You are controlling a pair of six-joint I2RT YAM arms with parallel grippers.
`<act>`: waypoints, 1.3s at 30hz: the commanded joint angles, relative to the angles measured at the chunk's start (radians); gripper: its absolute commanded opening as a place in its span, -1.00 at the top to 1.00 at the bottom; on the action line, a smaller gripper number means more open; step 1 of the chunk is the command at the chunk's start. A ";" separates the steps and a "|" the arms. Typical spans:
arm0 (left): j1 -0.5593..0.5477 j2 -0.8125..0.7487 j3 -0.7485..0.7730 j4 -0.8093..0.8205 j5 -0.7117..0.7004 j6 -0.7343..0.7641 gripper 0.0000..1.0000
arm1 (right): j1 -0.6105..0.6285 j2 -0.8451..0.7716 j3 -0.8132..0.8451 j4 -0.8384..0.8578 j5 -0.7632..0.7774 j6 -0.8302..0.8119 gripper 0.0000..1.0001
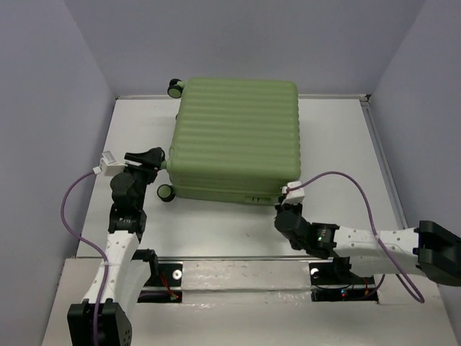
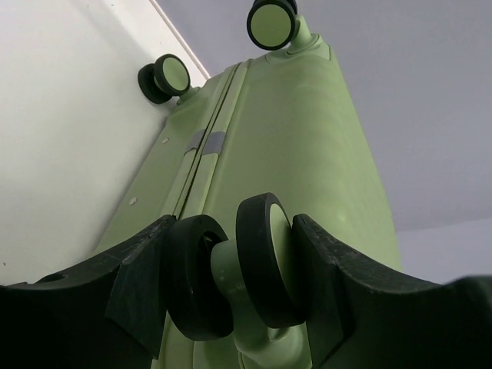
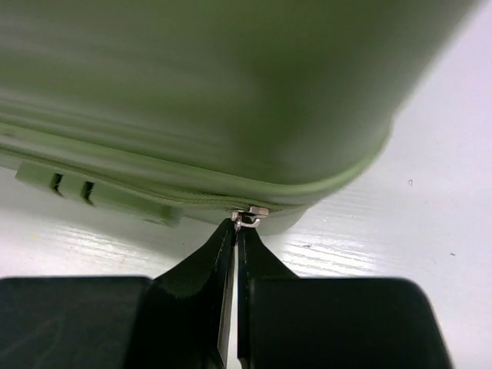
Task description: Pack the luggage
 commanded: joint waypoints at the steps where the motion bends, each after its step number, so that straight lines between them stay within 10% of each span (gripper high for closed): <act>1: -0.141 -0.024 -0.057 -0.072 0.112 0.183 0.88 | 0.132 0.098 0.166 0.249 0.087 -0.092 0.86; 16: -0.341 -0.119 -0.049 -0.178 0.059 0.159 0.88 | 0.248 0.728 0.719 0.499 -0.289 -0.340 0.86; 34: -0.329 -0.116 0.046 -0.247 0.022 0.245 0.89 | 0.217 0.193 0.313 0.211 -0.086 -0.119 0.86; 39: -0.329 -0.125 0.052 -0.330 -0.025 0.297 0.89 | 0.206 0.210 0.298 0.119 -0.114 0.008 0.05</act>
